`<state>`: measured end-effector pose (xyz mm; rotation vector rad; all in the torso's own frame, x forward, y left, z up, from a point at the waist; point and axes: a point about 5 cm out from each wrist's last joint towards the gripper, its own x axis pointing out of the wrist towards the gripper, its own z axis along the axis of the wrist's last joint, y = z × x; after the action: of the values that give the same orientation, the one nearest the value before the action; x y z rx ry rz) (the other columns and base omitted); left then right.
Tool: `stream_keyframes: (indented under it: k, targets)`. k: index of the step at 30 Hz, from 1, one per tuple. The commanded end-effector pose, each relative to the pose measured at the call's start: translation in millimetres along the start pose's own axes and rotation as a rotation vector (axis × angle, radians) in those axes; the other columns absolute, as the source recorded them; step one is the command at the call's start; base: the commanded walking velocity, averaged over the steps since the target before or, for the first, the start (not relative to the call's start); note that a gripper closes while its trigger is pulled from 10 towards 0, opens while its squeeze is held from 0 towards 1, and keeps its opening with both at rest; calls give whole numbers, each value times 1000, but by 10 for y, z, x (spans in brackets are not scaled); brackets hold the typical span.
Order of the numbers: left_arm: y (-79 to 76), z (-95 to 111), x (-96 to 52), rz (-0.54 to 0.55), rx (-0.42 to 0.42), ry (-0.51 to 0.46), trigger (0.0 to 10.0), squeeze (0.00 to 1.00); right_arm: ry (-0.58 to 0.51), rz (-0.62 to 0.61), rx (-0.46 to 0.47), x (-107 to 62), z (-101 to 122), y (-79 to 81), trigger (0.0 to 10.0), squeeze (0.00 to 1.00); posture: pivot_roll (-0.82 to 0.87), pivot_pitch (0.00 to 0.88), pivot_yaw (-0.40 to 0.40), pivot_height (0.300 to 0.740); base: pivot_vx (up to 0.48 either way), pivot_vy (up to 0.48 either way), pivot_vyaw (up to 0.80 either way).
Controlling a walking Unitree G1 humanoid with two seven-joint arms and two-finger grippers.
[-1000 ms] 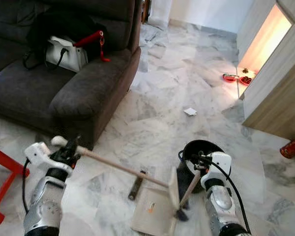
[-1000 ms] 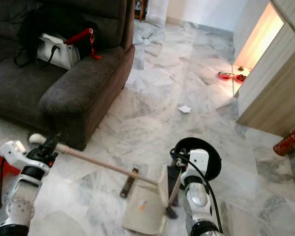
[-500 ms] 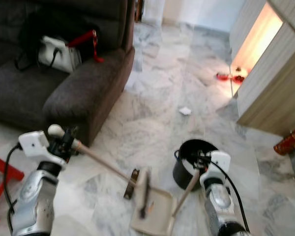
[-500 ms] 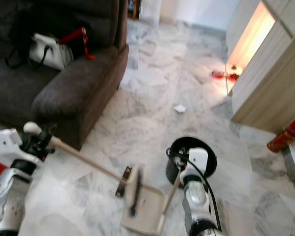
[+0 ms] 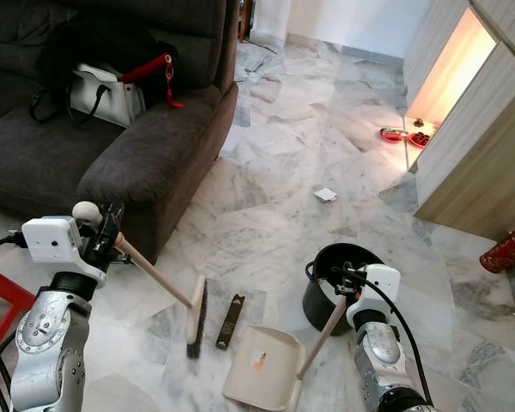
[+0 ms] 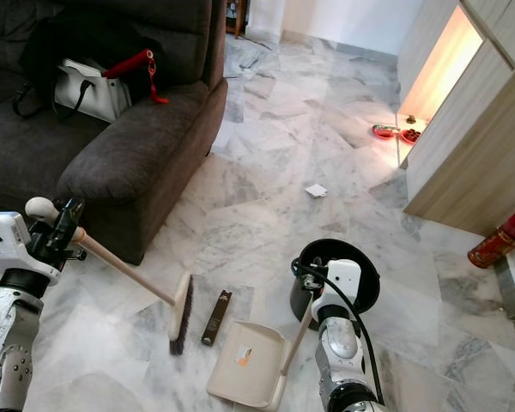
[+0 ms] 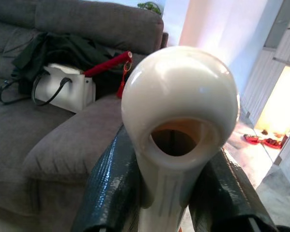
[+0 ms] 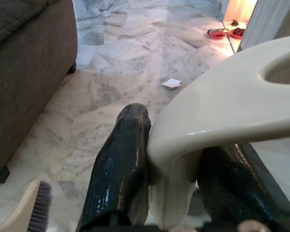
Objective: Sweep floor
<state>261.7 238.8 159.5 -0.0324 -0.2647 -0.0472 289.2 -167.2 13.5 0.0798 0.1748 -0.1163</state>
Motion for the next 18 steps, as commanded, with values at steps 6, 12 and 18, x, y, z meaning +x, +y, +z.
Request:
stream_keyframes:
  k: [6, 12, 18]
  targets:
    - [-40, 39, -8, -19, 38, -11, 10000, 0, -1, -10, -12, 2, 5, -42, 10000, 0, 135, 86, -151, 740, 440, 0, 0]
    - [-36, 26, -16, -25, 49, -1, 10000, 0, -2, -11, -12, 1, 6, -41, 10000, 0, 133, 88, -151, 740, 456, 0, 0]
    - [-37, 17, -15, -44, 70, 14, 10000, 0, -2, -11, -14, -1, 4, -44, 10000, 0, 134, 91, -152, 740, 312, 0, 0]
